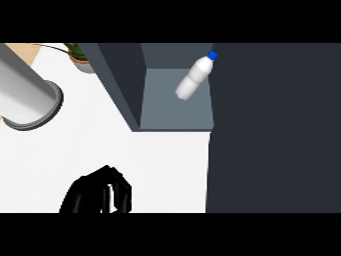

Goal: Pick up the bottled water, place it into the cabinet and close the cabinet

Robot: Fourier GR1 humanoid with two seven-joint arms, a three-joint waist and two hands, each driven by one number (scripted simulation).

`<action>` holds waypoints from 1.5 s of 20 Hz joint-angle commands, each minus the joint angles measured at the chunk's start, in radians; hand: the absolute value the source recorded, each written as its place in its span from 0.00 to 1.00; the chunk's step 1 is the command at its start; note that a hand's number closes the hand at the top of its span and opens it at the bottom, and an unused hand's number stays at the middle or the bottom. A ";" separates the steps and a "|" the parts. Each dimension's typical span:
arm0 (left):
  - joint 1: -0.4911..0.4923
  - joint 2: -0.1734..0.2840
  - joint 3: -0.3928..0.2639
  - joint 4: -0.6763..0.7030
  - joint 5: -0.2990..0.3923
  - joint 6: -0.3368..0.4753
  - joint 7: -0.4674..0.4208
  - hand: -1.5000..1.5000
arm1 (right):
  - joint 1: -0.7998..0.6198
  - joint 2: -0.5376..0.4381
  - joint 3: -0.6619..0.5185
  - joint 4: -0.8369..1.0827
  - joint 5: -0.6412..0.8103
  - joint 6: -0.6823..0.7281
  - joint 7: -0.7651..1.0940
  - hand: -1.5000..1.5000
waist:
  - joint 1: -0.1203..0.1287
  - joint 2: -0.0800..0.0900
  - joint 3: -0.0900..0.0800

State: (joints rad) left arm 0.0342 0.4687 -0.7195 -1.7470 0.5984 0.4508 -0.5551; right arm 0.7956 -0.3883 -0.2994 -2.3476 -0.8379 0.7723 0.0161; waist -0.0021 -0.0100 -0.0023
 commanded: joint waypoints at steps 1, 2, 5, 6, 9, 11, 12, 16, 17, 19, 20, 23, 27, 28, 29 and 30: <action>0.080 0.122 0.069 -0.066 0.031 -0.060 -0.024 1.00 | 0.033 -0.006 -0.012 -0.228 0.087 0.029 0.035 1.00 | 0.001 -0.001 -0.001; 0.086 0.103 0.077 -0.074 0.036 -0.046 -0.030 1.00 | 0.032 0.018 0.013 -0.256 0.100 0.030 0.032 1.00 | -0.004 -0.001 -0.001; 0.126 0.191 0.130 -0.153 0.086 -0.114 -0.020 0.00 | 0.020 0.030 0.029 -0.277 0.098 0.016 0.028 1.00 | 0.004 -0.003 -0.002; 0.150 0.195 0.160 -0.145 0.117 -0.139 -0.044 0.00 | 0.040 0.026 0.010 -0.296 0.098 0.019 0.025 1.00 | -0.003 -0.005 -0.004; 0.169 0.236 0.215 -0.172 0.158 -0.158 -0.029 0.00 | 0.006 0.015 0.049 -0.311 0.119 0.032 0.036 1.00 | 0.002 -0.004 -0.005; 0.201 0.267 0.248 -0.188 0.166 -0.173 -0.049 0.00 | 0.015 0.022 0.097 -0.322 0.135 0.036 0.054 1.00 | 0.007 -0.006 -0.007; 0.228 0.281 0.265 -0.195 0.166 -0.174 -0.065 0.00 | 0.027 -0.001 0.096 -0.321 0.119 0.061 0.055 1.00 | 0.008 -0.010 -0.007; 0.259 0.341 0.346 -0.224 0.216 -0.201 -0.050 0.00 | -0.013 0.003 0.166 -0.319 0.158 0.056 0.083 1.00 | 0.017 -0.013 -0.009; 0.282 0.341 0.352 -0.219 0.225 -0.218 -0.067 0.00 | -0.023 -0.002 0.176 -0.320 0.158 0.056 0.089 1.00 | 0.023 -0.015 -0.011; 0.282 0.363 0.388 -0.224 0.251 -0.227 -0.051 0.00 | -0.062 -0.019 0.200 -0.324 0.158 0.052 0.104 1.00 | 0.024 -0.012 -0.012; 0.298 0.354 0.366 -0.206 0.241 -0.244 -0.063 0.00 | -0.088 -0.022 0.227 -0.324 0.165 0.048 0.115 1.00 | 0.028 -0.011 -0.015; 0.339 0.374 0.390 -0.229 0.261 -0.264 -0.070 0.00 | -0.116 -0.043 0.266 -0.316 0.178 0.052 0.144 1.00 | 0.032 -0.020 -0.016; 0.367 0.405 0.425 -0.222 0.294 -0.308 -0.067 0.00 | -0.212 -0.055 0.332 -0.287 0.185 0.038 0.176 1.00 | 0.049 -0.022 -0.021; 0.374 0.405 0.440 -0.230 0.300 -0.298 -0.071 0.00 | -0.230 -0.070 0.323 -0.297 0.192 0.033 0.189 1.00 | 0.045 -0.027 -0.020; 0.380 0.412 0.447 -0.236 0.307 -0.305 -0.068 0.00 | -0.250 -0.077 0.345 -0.292 0.190 0.030 0.201 1.00 | 0.047 -0.028 -0.020; 0.384 0.410 0.448 -0.231 0.315 -0.319 -0.071 0.00 | -0.268 -0.087 0.355 -0.288 0.200 0.026 0.218 1.00 | 0.038 -0.027 -0.022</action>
State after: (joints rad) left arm 0.3920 0.8637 -0.2965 -1.9748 0.8877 0.1596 -0.6226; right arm 0.5653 -0.4471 0.0526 -2.3637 -0.7891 0.8476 0.1414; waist 0.0365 -0.0335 -0.0213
